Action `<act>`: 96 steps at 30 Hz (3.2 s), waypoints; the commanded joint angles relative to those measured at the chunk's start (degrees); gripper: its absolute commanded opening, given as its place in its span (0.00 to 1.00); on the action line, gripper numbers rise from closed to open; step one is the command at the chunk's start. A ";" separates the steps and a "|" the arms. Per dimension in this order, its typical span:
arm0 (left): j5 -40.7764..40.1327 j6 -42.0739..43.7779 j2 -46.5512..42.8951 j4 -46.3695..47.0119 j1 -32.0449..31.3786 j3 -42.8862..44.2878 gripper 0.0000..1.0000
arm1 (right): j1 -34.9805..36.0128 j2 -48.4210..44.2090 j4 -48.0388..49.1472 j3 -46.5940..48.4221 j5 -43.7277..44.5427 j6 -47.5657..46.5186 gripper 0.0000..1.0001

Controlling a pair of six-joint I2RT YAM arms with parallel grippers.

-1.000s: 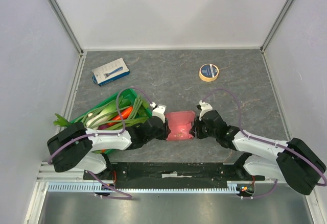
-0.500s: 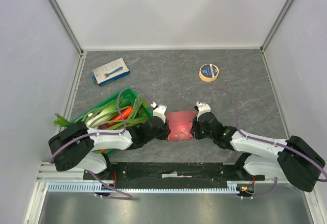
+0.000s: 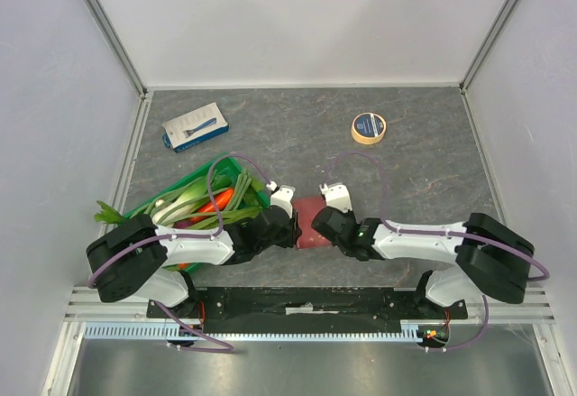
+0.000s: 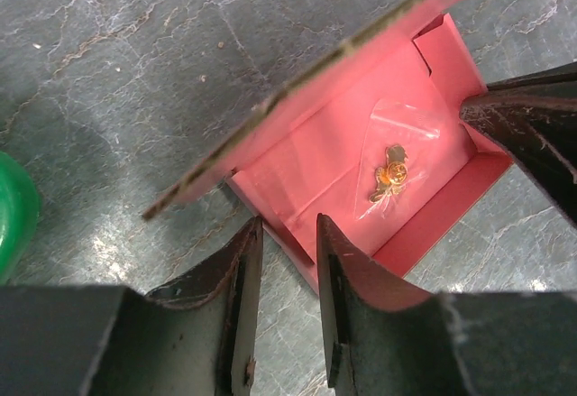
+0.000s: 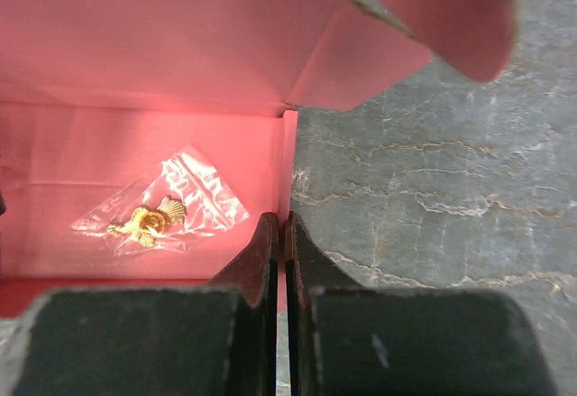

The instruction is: Fold the paper box

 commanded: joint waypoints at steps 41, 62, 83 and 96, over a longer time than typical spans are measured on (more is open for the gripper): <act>-0.73 0.53 -19.11 -4.98 -0.33 -2.01 0.59 | -1.43 5.16 0.40 2.31 7.50 -0.19 0.08; 14.12 7.91 -28.73 -15.36 12.15 2.10 0.77 | -9.51 -15.49 -3.02 5.56 -14.03 -19.43 0.62; 21.08 22.33 -4.20 0.81 17.43 9.15 0.70 | -31.93 -9.71 15.08 2.13 -41.73 -32.10 0.56; 22.39 24.26 -0.60 0.99 17.34 12.13 0.43 | -32.02 -7.24 17.19 0.73 -41.82 -34.56 0.54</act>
